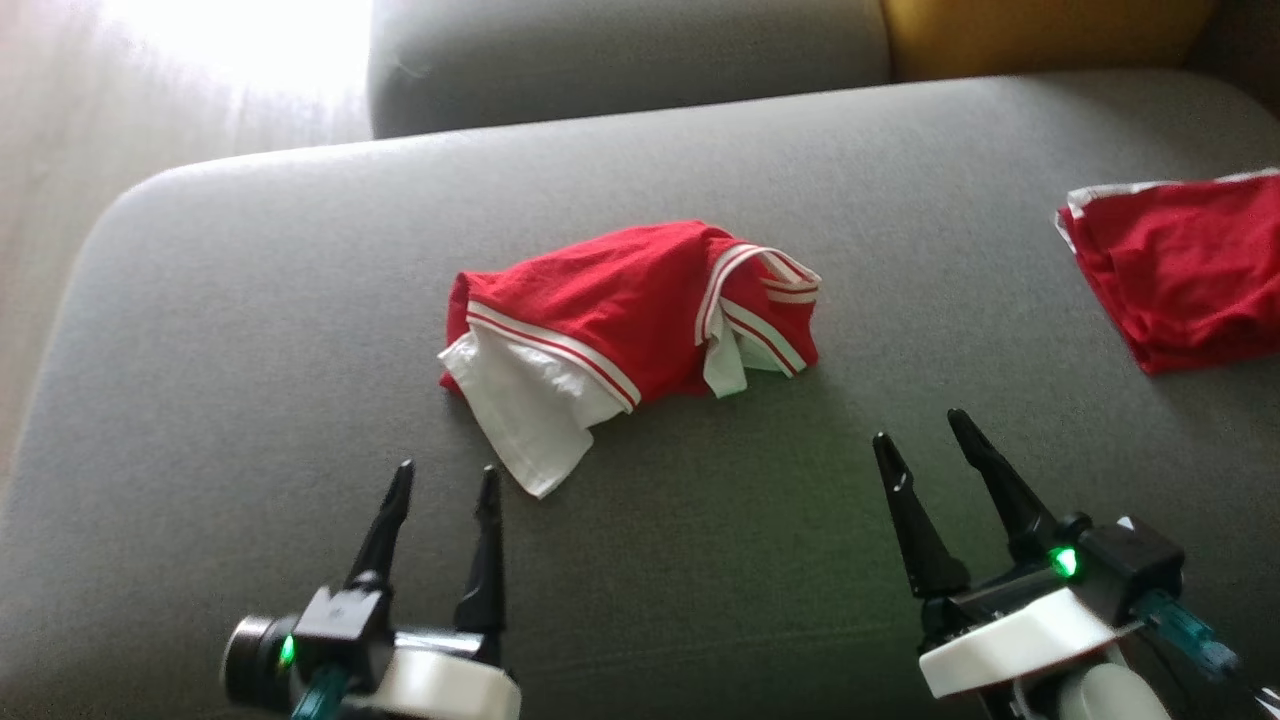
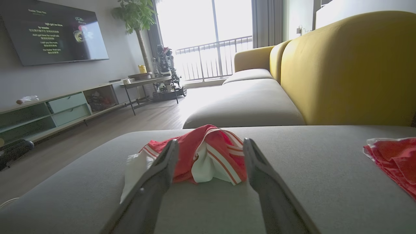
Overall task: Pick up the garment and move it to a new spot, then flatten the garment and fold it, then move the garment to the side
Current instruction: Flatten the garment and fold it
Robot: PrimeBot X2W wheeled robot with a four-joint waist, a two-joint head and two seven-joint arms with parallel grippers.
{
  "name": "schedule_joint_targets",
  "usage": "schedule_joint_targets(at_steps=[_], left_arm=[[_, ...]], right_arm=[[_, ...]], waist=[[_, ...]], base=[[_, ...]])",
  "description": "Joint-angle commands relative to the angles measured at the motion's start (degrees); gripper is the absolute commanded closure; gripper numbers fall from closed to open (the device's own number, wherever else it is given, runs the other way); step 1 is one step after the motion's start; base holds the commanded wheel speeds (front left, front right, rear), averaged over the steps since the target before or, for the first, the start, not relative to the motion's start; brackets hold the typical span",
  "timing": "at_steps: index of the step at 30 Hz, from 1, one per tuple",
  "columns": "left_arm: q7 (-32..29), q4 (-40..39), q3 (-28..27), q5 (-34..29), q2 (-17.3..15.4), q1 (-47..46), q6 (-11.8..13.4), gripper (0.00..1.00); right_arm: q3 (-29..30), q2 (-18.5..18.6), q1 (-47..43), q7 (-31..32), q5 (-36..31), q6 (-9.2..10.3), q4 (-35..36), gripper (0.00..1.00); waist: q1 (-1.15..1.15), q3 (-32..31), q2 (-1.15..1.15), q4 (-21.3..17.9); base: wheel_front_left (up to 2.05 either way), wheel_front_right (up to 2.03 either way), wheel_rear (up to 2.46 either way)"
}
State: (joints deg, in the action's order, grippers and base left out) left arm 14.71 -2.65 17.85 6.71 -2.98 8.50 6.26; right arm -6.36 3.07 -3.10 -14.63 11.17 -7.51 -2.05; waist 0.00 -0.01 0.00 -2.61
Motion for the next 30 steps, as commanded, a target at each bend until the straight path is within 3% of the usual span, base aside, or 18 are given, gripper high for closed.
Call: schedule_joint_targets(at_steps=[1, 10, 14, 19, 30], left_arm=[[0.3, -0.7, -1.1, -1.2, 0.1, -5.1, -1.0, 0.0], [0.3, 11.0, 5.6, 5.8, 0.1, -17.1, -5.3, 0.0], [0.0, 20.7, 9.9, 1.3, 0.0, -24.6, -6.2, 0.0], [0.1, 27.4, 14.2, -5.5, -0.2, -32.8, -5.8, 0.0], [0.2, 39.9, 16.2, -7.4, -0.1, -42.7, -5.2, 0.0]], right_arm=[[-1.2, -0.2, 2.4, -0.4, 0.2, 0.02, 2.2, 0.0], [0.3, -0.2, 4.9, -0.4, 1.8, 0.02, 3.2, 0.0], [0.7, -0.2, 5.9, -0.4, 3.9, 0.02, 3.0, 0.0], [1.1, -0.2, 7.3, -0.4, 4.4, 0.02, 3.3, 0.0], [1.3, -0.2, 9.2, -0.4, 4.3, 0.02, 3.5, 0.0]], waist=[[0.0, 1.3, 0.0, -1.3], [0.0, 7.6, 0.0, -4.7], [0.0, 9.9, 0.0, -5.4], [0.0, 12.6, 0.0, -5.4], [0.0, 15.8, 0.0, -4.6]], base=[[0.0, 0.0, 0.0], [0.0, 0.0, 0.0], [0.0, 0.0, 0.0], [0.0, 0.0, 0.0], [0.0, 0.0, 0.0]])
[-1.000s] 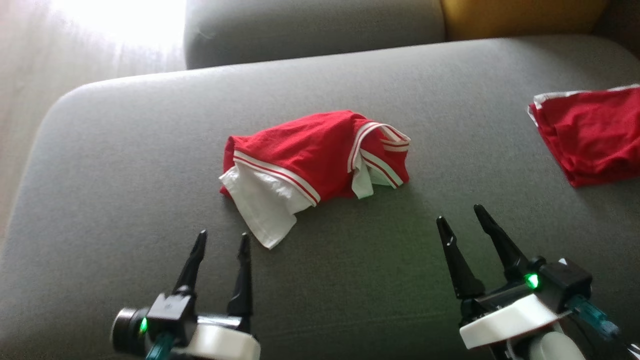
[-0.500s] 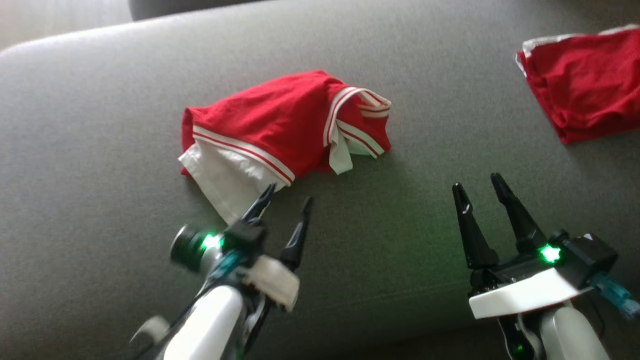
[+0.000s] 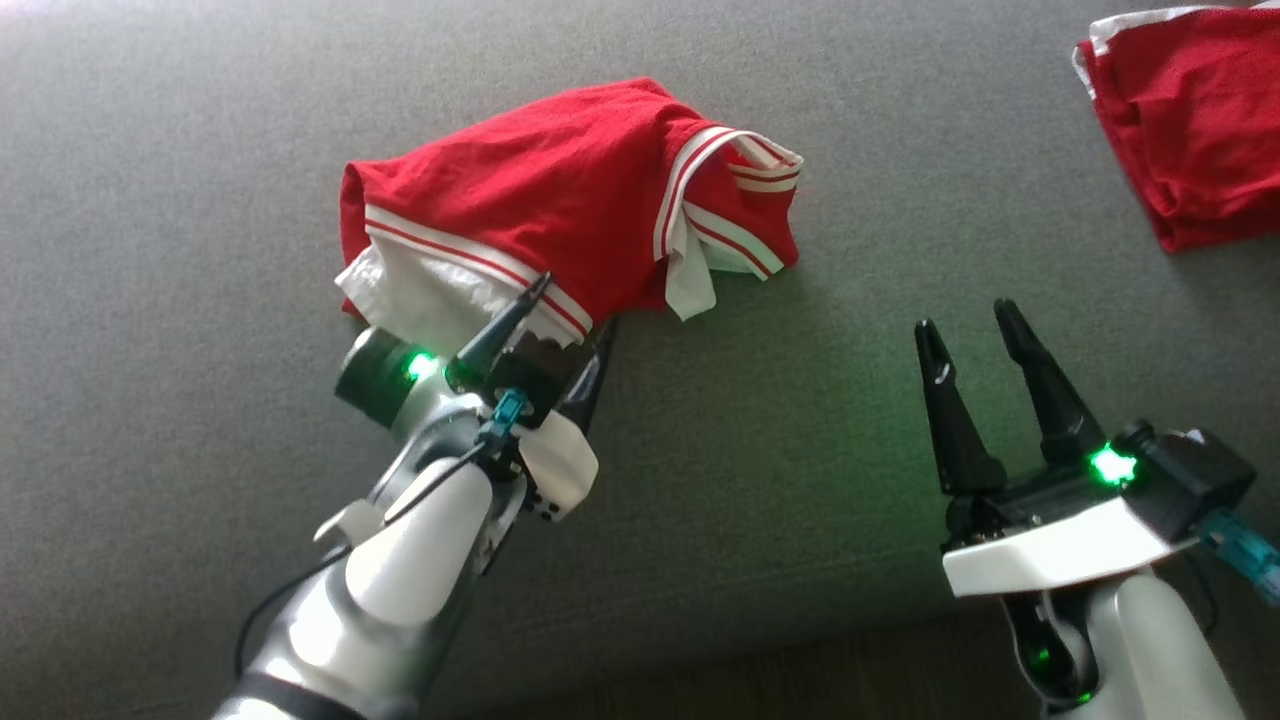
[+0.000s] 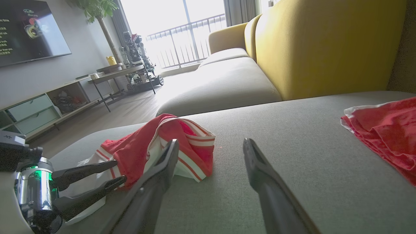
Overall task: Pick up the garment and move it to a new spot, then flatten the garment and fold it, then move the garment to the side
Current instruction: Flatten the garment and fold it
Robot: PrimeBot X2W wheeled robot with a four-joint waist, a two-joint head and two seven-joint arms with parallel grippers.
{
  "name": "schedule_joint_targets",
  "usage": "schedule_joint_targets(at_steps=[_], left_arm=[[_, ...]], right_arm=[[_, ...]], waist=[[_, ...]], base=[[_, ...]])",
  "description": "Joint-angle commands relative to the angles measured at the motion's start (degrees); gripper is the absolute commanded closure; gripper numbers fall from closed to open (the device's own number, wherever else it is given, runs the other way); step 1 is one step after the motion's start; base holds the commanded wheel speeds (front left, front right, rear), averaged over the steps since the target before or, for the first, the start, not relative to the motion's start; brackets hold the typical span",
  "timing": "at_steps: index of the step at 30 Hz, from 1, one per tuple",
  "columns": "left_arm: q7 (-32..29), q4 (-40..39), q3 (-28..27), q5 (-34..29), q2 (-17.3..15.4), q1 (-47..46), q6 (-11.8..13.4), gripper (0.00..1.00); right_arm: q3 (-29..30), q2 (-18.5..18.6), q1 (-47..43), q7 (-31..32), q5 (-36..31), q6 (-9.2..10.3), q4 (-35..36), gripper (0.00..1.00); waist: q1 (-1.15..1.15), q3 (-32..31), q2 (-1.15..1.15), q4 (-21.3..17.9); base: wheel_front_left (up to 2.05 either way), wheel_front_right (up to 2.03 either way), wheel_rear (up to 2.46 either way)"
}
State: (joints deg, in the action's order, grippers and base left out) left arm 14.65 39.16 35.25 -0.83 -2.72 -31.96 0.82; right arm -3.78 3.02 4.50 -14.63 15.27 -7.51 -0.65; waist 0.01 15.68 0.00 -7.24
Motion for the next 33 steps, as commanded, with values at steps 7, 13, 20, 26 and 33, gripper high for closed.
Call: schedule_joint_targets(at_steps=[7, 13, 20, 26, 33], left_arm=[[0.3, 3.4, 0.9, 0.4, -0.2, -6.8, 0.8, 0.0], [0.3, 5.5, 1.8, 1.1, -0.2, -9.1, 1.0, 0.0], [0.3, 6.6, 2.8, 1.7, -0.2, -9.8, 0.7, 0.11], [0.3, 7.2, 3.4, 2.8, -0.2, -9.6, -0.3, 1.0], [0.3, 5.9, 3.6, 3.7, -1.2, -8.6, -1.1, 1.0]], right_arm=[[-1.2, -0.1, 2.5, -0.4, 0.0, 0.02, 2.4, 0.0], [-1.2, -0.1, 3.1, -0.4, 0.6, 0.02, 2.4, 0.0], [-1.1, -0.1, 3.2, -0.4, 0.5, 0.02, 2.1, 0.0], [-1.7, -0.1, 3.1, -0.4, 0.5, 0.02, 1.8, 0.0], [-2.5, -0.1, 2.7, -0.4, 1.2, 0.02, 1.4, 0.0]], waist=[[-0.01, 2.0, 0.0, 0.1], [-0.01, 3.0, 0.0, 0.2], [-0.01, 2.6, 0.0, 0.5], [-0.01, 1.4, 0.0, 0.6], [-0.01, -0.9, 0.0, -0.4]], base=[[0.0, 0.0, 0.0], [0.0, 0.0, 0.0], [0.0, 0.0, 0.0], [0.0, 0.0, 0.0], [0.0, 0.0, 0.0]])
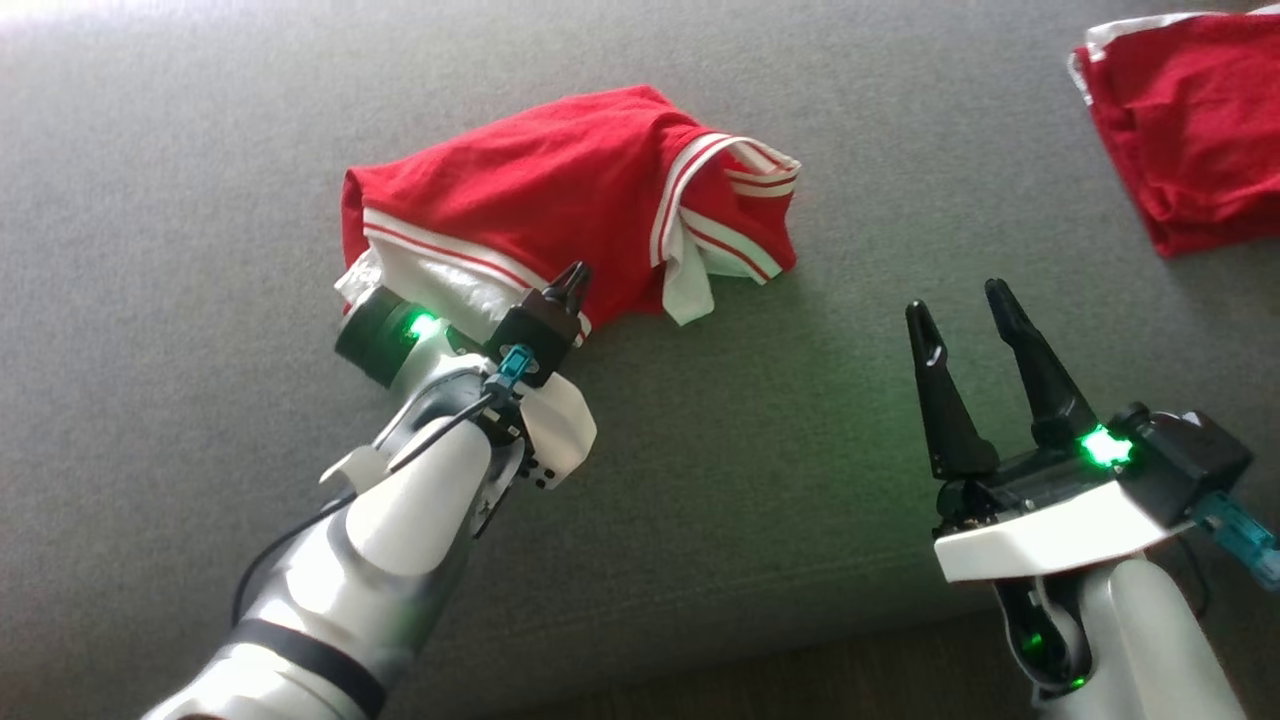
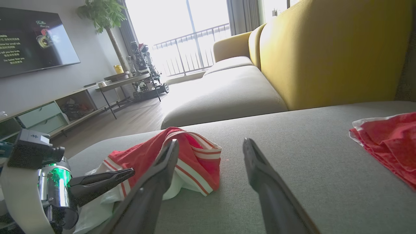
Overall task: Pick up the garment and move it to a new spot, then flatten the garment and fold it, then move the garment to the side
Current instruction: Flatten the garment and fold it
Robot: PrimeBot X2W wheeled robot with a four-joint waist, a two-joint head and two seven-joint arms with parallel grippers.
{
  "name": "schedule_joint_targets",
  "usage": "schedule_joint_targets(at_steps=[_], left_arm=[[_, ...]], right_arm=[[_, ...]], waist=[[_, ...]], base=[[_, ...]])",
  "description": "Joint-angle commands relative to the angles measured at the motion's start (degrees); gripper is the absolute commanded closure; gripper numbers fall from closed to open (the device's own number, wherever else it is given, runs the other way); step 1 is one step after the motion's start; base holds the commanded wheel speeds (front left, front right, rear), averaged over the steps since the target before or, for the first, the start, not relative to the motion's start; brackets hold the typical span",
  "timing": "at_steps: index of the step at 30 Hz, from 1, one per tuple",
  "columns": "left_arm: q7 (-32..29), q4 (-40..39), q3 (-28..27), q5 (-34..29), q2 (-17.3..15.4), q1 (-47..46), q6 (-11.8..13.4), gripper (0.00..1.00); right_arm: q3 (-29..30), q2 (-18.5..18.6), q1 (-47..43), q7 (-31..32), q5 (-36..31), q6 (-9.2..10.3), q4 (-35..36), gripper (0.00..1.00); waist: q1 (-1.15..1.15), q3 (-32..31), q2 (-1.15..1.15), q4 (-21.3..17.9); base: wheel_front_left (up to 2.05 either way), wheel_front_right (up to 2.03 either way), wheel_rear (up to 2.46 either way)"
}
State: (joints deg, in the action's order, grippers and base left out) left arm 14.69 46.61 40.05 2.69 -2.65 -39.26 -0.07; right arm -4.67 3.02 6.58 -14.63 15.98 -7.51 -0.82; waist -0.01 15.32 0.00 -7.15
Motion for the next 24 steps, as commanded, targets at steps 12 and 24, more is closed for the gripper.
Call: schedule_joint_targets(at_steps=[12, 24], left_arm=[[0.2, 0.1, -0.8, 1.1, -1.5, 0.4, 0.6, 0.0], [0.3, 1.7, 0.2, 2.5, -1.0, -2.4, -0.8, 1.0]], right_arm=[[-1.3, -0.1, 0.5, -0.4, 0.9, 0.02, 2.2, 0.0], [-0.5, -0.1, 1.0, -0.4, 0.5, 0.02, 1.9, 0.0]], waist=[[0.01, 0.9, 0.0, -0.8], [0.01, 1.0, 0.0, -1.3]], base=[[0.0, 0.0, 0.0], [0.0, 0.0, 0.0]])
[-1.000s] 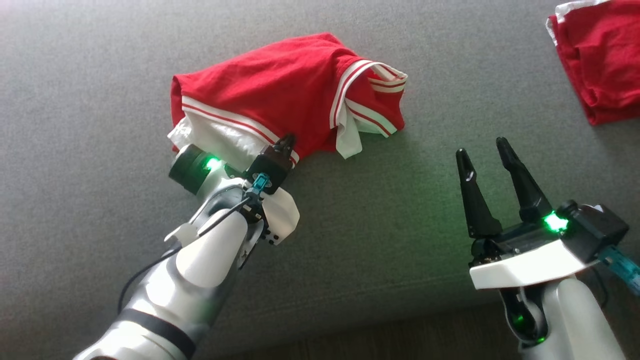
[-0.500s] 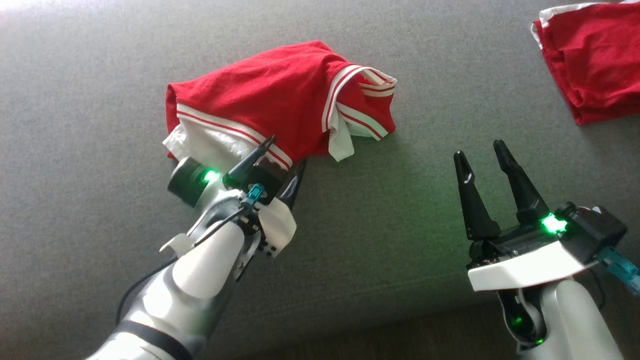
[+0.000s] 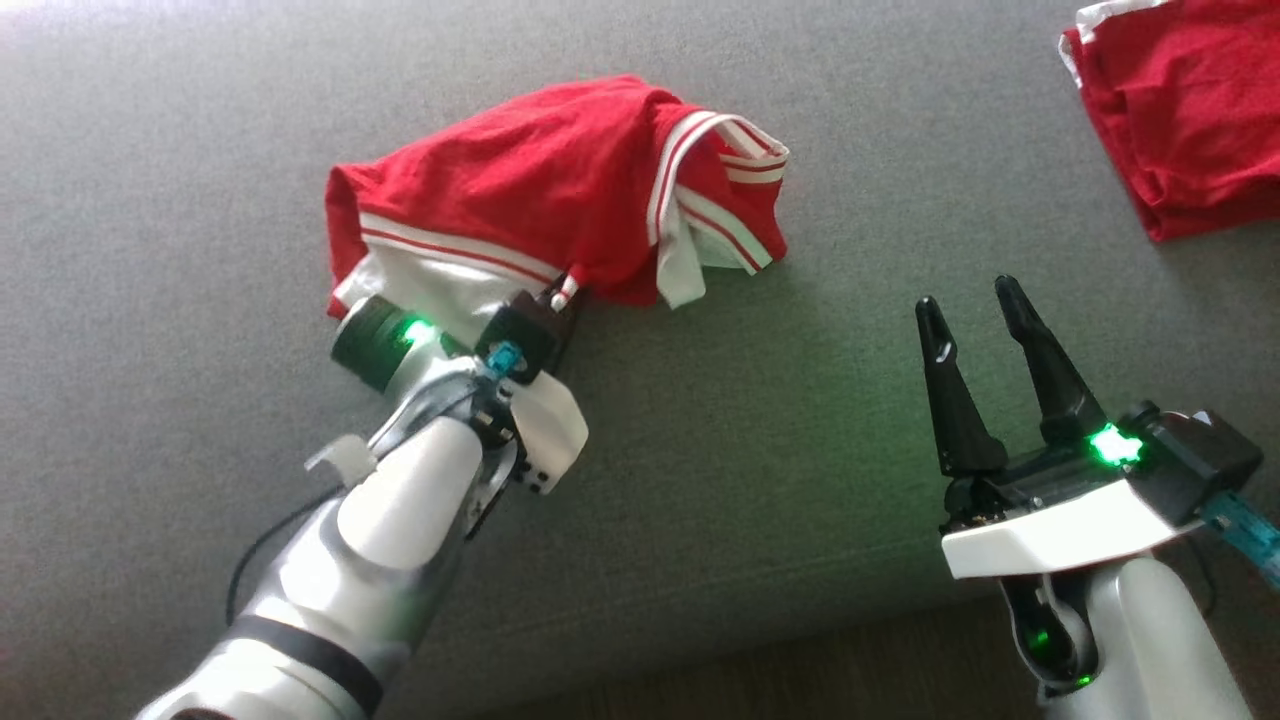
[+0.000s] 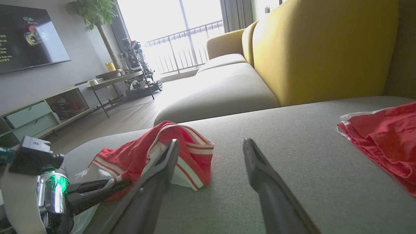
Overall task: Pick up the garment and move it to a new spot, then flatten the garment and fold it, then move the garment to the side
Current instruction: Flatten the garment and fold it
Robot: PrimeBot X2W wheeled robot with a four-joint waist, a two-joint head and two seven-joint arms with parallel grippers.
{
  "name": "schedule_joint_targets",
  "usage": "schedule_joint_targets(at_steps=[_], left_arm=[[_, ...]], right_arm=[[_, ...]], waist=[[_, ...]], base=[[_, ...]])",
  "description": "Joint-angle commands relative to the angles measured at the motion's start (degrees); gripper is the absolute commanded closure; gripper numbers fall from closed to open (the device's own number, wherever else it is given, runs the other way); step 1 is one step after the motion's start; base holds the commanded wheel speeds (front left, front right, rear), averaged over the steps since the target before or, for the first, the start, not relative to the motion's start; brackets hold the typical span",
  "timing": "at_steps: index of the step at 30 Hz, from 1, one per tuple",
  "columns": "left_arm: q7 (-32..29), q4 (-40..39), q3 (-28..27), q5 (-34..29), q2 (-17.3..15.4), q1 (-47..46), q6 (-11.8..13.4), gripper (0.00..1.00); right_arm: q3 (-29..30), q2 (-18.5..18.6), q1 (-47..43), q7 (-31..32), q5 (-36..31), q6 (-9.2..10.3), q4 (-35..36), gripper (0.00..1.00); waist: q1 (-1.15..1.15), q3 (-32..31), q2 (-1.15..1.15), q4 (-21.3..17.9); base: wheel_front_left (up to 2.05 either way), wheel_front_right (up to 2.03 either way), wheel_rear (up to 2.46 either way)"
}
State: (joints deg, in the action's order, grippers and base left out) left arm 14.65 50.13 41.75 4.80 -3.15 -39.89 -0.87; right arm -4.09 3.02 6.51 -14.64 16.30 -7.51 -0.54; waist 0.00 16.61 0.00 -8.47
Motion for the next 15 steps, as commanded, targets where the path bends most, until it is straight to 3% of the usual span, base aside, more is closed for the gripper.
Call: schedule_joint_targets(at_steps=[1, 5, 6, 9, 12, 15], left_arm=[[0.3, -2.9, -2.0, 1.7, -0.4, -1.6, -1.0, 1.0], [-1.0, -7.3, -5.6, 13.2, 0.1, -0.6, -5.7, 1.0], [-4.7, -11.0, -6.3, 20.8, 0.2, -1.6, -6.4, 1.0], [-11.9, -19.5, -6.2, 35.3, 0.2, -4.4, -6.6, 1.0], [-18.1, -25.2, -10.5, 47.5, 0.3, -8.6, -6.4, 1.0], [-21.5, -29.1, -14.4, 57.1, 0.3, -13.6, -2.7, 1.0]], right_arm=[[-1.0, -0.1, 0.9, -0.4, 0.2, 0.02, 1.5, 0.0], [-1.6, -0.1, 0.7, -0.4, 1.0, 0.02, 1.2, 0.0], [-2.0, -0.1, 0.6, -0.4, 1.6, 0.02, 1.1, 0.0], [-2.7, -0.1, 0.7, -0.4, 2.7, 0.02, 0.9, 0.0], [-3.2, -0.1, 0.8, -0.4, 3.9, 0.02, 0.8, 0.0], [-3.3, -0.1, 0.6, -0.4, 5.0, 0.02, 0.7, 0.0]], waist=[[0.0, -0.7, 0.0, 0.1], [0.0, -2.6, 0.0, 0.0], [0.0, -3.5, 0.0, -0.3], [0.0, -4.6, 0.0, -1.3], [0.0, -5.5, 0.0, -2.6], [0.0, -6.3, 0.0, -4.1]], base=[[0.0, 0.0, 0.0], [0.0, 0.0, 0.0], [0.0, 0.0, 0.0], [0.0, 0.0, 0.0], [0.0, 0.0, 0.0], [0.0, 0.0, 0.0]])
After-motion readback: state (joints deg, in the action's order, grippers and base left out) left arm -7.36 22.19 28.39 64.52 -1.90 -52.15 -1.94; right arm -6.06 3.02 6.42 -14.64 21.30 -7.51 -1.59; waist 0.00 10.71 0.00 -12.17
